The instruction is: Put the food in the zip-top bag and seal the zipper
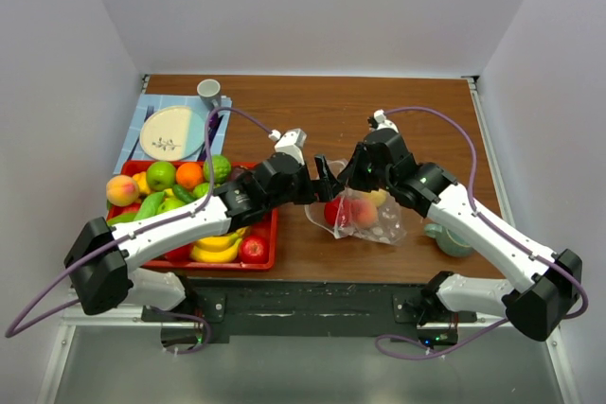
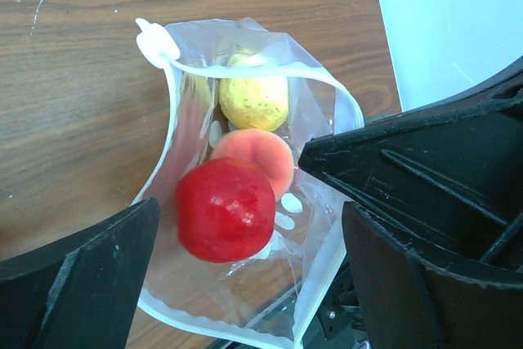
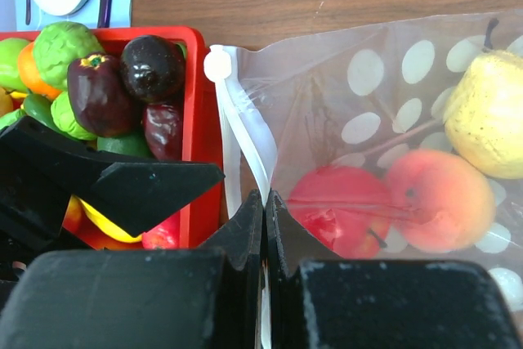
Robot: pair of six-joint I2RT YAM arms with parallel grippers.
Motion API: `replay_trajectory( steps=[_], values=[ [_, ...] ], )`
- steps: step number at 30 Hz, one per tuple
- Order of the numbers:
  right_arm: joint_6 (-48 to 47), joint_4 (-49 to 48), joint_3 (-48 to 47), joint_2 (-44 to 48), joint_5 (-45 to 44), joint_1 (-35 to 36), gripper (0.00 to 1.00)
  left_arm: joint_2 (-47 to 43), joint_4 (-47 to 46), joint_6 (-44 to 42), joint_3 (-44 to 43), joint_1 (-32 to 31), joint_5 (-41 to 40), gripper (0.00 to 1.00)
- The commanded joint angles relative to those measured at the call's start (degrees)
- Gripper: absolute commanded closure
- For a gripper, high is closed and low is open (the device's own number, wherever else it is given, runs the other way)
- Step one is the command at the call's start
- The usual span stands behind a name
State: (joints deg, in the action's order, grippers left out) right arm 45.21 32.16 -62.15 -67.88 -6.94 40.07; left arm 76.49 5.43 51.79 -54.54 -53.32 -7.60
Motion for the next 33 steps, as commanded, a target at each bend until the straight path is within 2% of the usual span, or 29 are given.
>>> replay_trajectory(
  steps=[1, 3, 6, 7, 10, 11, 13, 16, 21, 33],
  values=[
    [0.41, -0.52, -3.15, 0.2, 0.0, 0.53, 1.0, -2.39, -2.36, -1.43, -1.26, -0.03, -1.09, 0.06],
    [-0.12, -0.09, -3.5, 0.2, -0.53, 0.53, 1.0, -3.53, 1.32, -2.91, -2.67, -0.03, -3.81, 0.09],
    [-0.74, 0.27, -3.77, 0.11, -1.32, 0.44, 1.0, -7.31, 7.73, -5.81, -3.29, 0.93, -11.89, 0.11],
    [-0.91, 0.27, -3.68, 0.2, -1.32, 0.44, 1.0, -9.49, 9.58, -6.17, -3.11, 1.63, -17.66, 0.11],
    [-1.09, -0.34, -3.33, 0.03, -1.15, 0.53, 1.0, -12.67, 15.82, -6.79, -1.88, 4.7, -25.15, 0.11],
    [-1.44, -0.78, -3.42, -0.5, -0.8, 0.44, 1.0, -13.2, 20.45, -6.88, -1.88, 6.02, -29.02, 0.07],
    [-1.62, -1.31, -3.59, -0.85, 0.17, 0.44, 1.0, -13.03, 23.38, -6.35, -2.32, 8.74, -32.12, 0.03],
    [-1.71, -2.28, -3.42, -1.56, 1.22, 0.44, 1.0, -11.72, 25.06, -7.58, -2.67, 13.4, -30.82, 0.02],
    [-1.79, -3.25, -2.36, -1.64, 2.1, 0.44, 1.0, -7.24, 27.7, -9.78, -5.57, 17.1, -31.6, 0.02],
    [-2.06, -3.51, -0.6, -0.42, 1.93, 0.44, 1.0, -1.17, 28.06, -5.56, -1.09, 18.16, -32.66, 0.05]
  ],
)
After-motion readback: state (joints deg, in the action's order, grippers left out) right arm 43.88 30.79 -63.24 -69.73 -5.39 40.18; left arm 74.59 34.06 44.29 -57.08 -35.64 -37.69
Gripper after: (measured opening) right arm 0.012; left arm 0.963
